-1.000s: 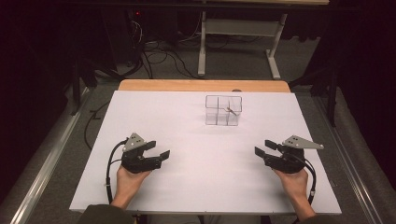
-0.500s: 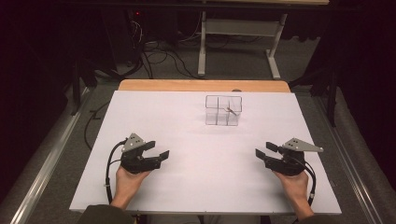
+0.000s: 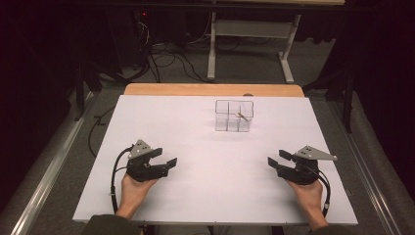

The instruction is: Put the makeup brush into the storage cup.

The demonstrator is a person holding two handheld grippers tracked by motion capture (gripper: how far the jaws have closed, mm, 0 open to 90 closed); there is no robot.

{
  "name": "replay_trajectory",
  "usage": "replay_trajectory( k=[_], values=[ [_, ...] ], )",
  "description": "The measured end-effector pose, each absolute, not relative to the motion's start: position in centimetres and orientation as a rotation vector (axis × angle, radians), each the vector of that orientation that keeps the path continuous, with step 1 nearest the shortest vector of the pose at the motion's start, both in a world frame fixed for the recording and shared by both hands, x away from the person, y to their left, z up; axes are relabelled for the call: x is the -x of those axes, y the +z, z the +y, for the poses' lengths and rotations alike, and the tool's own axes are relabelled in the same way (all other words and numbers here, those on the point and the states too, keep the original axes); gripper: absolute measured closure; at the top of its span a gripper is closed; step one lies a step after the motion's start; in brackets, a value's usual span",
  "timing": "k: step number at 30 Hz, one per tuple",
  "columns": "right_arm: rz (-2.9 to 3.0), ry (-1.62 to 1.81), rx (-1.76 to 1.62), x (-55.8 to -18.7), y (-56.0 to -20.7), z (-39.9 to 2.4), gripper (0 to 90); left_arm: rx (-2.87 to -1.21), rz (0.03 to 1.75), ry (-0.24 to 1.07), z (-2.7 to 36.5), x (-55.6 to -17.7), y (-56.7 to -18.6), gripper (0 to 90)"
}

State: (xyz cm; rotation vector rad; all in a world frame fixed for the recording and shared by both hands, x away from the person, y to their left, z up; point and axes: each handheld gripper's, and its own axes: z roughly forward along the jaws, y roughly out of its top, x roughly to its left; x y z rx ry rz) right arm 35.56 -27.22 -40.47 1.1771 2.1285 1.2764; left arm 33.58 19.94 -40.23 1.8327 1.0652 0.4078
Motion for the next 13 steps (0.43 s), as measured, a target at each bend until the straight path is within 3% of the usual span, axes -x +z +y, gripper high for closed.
replay_trajectory(
  k=[13],
  values=[
    [2.121,1.287,-1.173,-35.59,-40.45,-27.33,43.5,-1.835,1.067,0.408,19.94,-33.62,-40.26,30.1]
  ],
)
